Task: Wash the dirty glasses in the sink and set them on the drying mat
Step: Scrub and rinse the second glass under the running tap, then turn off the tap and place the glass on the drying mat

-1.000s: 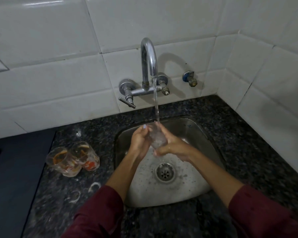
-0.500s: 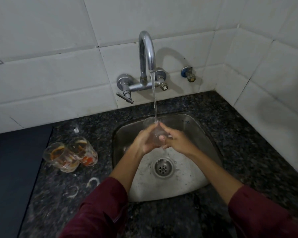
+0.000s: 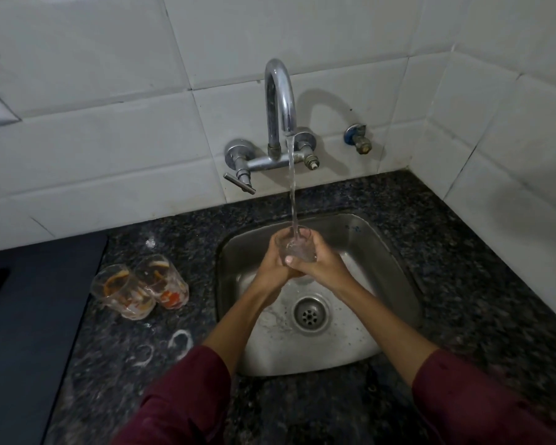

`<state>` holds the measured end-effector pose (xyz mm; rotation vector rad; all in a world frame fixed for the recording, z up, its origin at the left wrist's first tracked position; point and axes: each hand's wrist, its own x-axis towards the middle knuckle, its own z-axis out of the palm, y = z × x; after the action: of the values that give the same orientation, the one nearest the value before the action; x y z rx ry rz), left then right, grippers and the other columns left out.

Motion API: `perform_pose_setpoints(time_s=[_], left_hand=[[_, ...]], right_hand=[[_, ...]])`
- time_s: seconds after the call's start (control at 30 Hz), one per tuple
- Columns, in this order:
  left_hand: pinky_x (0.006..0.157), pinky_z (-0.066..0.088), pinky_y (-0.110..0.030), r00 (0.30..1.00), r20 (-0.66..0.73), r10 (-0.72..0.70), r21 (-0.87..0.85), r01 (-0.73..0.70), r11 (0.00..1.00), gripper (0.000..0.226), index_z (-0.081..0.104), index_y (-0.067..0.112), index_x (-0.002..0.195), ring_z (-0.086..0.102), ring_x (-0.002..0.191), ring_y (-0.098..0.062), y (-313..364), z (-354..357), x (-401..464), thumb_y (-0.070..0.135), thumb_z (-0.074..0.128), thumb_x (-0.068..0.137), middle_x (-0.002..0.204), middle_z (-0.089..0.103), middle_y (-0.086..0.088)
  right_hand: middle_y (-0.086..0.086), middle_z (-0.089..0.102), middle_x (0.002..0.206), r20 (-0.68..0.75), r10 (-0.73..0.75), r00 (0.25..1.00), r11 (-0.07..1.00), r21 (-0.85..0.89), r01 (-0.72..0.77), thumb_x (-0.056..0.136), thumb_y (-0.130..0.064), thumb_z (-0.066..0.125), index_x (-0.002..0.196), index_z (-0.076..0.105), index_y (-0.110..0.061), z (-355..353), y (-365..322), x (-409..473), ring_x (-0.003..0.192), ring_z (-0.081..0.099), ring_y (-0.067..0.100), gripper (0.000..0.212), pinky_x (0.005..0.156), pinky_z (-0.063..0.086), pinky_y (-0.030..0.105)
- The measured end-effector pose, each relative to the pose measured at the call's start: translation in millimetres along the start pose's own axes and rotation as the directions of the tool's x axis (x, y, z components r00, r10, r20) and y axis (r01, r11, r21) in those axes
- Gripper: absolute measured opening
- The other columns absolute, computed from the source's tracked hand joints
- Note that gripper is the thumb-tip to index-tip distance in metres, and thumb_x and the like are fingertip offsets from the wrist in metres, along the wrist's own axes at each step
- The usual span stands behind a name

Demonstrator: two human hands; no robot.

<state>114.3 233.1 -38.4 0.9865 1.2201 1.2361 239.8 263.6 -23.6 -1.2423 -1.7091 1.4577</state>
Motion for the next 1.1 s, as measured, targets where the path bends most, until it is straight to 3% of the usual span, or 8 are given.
perform_pose_setpoints(time_s=[0.07, 0.2, 0.3, 0.47, 0.53, 0.63, 0.93, 1.1], left_hand=[[0.078, 0.055, -0.042, 0.987, 0.049, -0.154, -0.087, 0.158, 0.984, 0.081, 0.039, 0.02, 0.138, 0.062, 0.111, -0.027, 1, -3, -3, -0.011, 0.063, 0.067, 0.126, 0.06, -0.012], [0.087, 0.053, -0.048, 0.905, 0.269, -0.331, -0.105, 0.369, 0.923, 0.042, 0.059, 0.012, 0.122, 0.063, 0.104, -0.031, 16, -19, -3, -0.006, 0.055, 0.084, 0.113, 0.064, -0.014], [0.082, 0.051, -0.049, 0.907, -0.009, -0.422, -0.126, 0.417, 0.9, 0.016, 0.058, 0.007, 0.101, 0.059, 0.094, -0.028, 32, -25, 13, 0.002, 0.046, 0.092, 0.11, 0.057, -0.016], [0.084, 0.054, -0.044, 0.891, -0.42, -0.172, 0.046, 0.211, 0.976, 0.06, 0.03, 0.007, 0.146, 0.053, 0.11, -0.028, 67, -43, 56, 0.033, 0.052, 0.097, 0.128, 0.046, -0.007], [0.082, 0.056, -0.044, 0.859, -0.512, -0.013, 0.237, 0.156, 0.959, 0.059, 0.034, 0.003, 0.141, 0.054, 0.1, -0.026, 84, -46, 70, 0.038, 0.05, 0.097, 0.115, 0.047, -0.006], [0.075, 0.058, -0.049, 0.804, -0.575, 0.153, 0.473, 0.174, 0.863, 0.053, 0.053, -0.004, 0.113, 0.065, 0.086, -0.036, 90, -52, 90, 0.045, 0.051, 0.093, 0.101, 0.064, -0.017], [0.083, 0.044, -0.05, 0.838, -0.414, 0.357, 0.861, 0.233, 0.451, 0.036, 0.032, -0.005, 0.134, 0.057, 0.103, -0.046, 93, -37, 84, 0.012, 0.035, 0.102, 0.114, 0.06, -0.029], [0.08, 0.045, -0.047, 0.925, -0.297, 0.238, 0.933, 0.228, 0.279, 0.029, 0.042, -0.003, 0.123, 0.058, 0.102, -0.045, 94, -42, 47, 0.01, 0.042, 0.098, 0.113, 0.06, -0.029]], right_hand=[[-0.004, 0.066, 0.113, -0.051, 0.006, 0.999, 0.992, -0.128, -0.013, 0.073, -0.037, 0.077, 0.124, 0.051, -0.022, -1, -7, 5, 0.104, 0.062, 0.011, 0.059, 0.091, 0.05, 0.027], [0.002, 0.07, 0.097, -0.093, 0.164, 0.982, 0.952, -0.246, -0.182, 0.071, -0.056, 0.07, 0.102, 0.067, -0.013, -10, -9, 10, 0.09, 0.066, 0.015, 0.053, 0.077, 0.053, 0.029], [0.006, 0.068, 0.1, -0.063, 0.4, 0.914, 0.912, -0.067, -0.404, 0.066, -0.06, 0.071, 0.108, 0.066, -0.01, -18, -4, 9, 0.081, 0.066, 0.017, 0.066, 0.057, 0.049, 0.024], [0.005, 0.059, 0.093, 0.108, 0.629, 0.77, 0.761, 0.114, -0.638, 0.079, -0.043, 0.069, 0.107, 0.059, -0.021, -37, -1, 4, 0.078, 0.061, 0.021, 0.037, 0.06, 0.052, 0.035], [0.011, 0.063, 0.092, 0.155, 0.703, 0.695, 0.676, 0.162, -0.719, 0.075, -0.044, 0.072, 0.099, 0.057, -0.019, -45, -1, 4, 0.076, 0.066, 0.026, 0.038, 0.066, 0.057, 0.039], [0.016, 0.065, 0.082, 0.188, 0.732, 0.655, 0.631, 0.175, -0.756, 0.076, -0.045, 0.071, 0.095, 0.054, -0.012, -52, -3, 8, 0.051, 0.067, 0.027, 0.042, 0.044, 0.054, 0.03], [0.013, 0.063, 0.107, 0.15, 0.676, 0.722, 0.727, 0.028, -0.686, 0.075, -0.051, 0.069, 0.106, 0.054, -0.016, -58, -7, 13, 0.072, 0.064, 0.025, 0.049, 0.056, 0.055, 0.033], [0.011, 0.051, 0.122, 0.239, 0.659, 0.713, 0.752, -0.228, -0.618, 0.074, -0.035, 0.068, 0.122, 0.051, -0.019, -50, -24, -3, 0.081, 0.059, 0.023, 0.053, 0.065, 0.057, 0.035]])
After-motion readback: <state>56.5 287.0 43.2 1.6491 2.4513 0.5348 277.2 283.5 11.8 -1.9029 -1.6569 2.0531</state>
